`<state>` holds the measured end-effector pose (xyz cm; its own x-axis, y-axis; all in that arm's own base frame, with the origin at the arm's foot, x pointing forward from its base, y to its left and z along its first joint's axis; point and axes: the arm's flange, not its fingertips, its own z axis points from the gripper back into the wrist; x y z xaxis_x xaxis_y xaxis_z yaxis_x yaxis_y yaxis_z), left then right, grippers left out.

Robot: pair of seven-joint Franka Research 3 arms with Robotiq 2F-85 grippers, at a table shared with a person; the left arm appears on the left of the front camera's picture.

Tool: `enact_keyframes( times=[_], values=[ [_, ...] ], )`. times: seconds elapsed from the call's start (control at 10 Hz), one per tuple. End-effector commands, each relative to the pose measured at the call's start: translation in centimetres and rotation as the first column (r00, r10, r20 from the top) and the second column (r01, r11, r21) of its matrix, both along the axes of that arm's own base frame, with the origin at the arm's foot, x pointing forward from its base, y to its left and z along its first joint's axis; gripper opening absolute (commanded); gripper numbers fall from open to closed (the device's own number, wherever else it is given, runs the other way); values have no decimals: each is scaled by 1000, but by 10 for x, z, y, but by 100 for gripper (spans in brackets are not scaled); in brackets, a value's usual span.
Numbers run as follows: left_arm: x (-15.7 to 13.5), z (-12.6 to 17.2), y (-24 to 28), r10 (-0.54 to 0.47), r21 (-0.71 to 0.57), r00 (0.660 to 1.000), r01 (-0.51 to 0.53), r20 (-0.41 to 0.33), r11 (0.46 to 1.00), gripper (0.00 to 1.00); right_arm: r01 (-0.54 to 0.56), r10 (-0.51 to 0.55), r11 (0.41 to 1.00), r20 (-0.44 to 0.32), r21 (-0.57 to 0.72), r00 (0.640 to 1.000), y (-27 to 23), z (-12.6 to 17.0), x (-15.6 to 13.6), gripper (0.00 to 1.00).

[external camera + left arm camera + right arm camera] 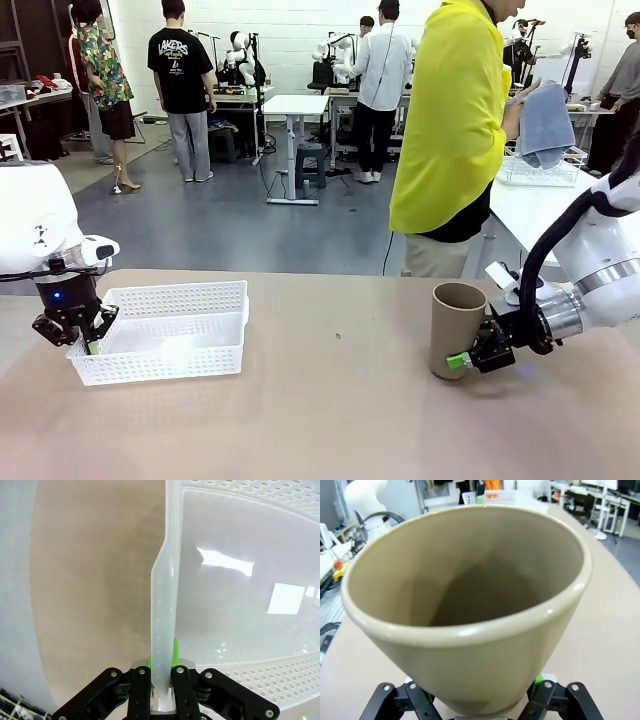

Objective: Clean and organize the cups into the basket.
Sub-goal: Pick up the Organizing basket and move it to the center of the table, then pick up the Reusable plastic cup from the right side of the table and place it inside the Organizing basket.

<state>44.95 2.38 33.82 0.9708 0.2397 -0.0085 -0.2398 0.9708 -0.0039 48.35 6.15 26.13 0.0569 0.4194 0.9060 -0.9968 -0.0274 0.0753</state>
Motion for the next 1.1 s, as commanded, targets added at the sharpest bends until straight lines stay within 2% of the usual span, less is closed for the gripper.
enact_keyframes(
  times=[0.0, 0.3, 0.5, 0.7, 0.8, 1.0],
  values=[
    [-5, -4, -29, 0, 40, 1000, 1, -27, 999, 0, 109, -107, 994, 93, -21, 990, 14, 84, -31, 21],
    [-8, -8, -85, -86, 108, 996, 89, -29, 990, 0, 226, -216, 974, 204, -28, 955, 25, 206, -53, 21],
    [-12, 1, -128, -143, 144, 990, 143, -11, 979, 0, 304, -290, 952, 245, -21, 925, 28, 261, -56, 21],
    [-16, 11, -177, -194, 182, 981, 190, 6, 965, 0, 367, -356, 930, 255, 4, 899, 26, 301, -55, 21],
    [-18, 14, -195, -213, 182, 977, 208, 6, 961, 0, 386, -378, 922, 246, 19, 892, 18, 310, -55, 21],
    [-18, 13, -223, -230, 193, 973, 226, 1, 955, 0, 439, -439, 897, 203, 49, 875, -10, 308, -50, 21]
  ],
)
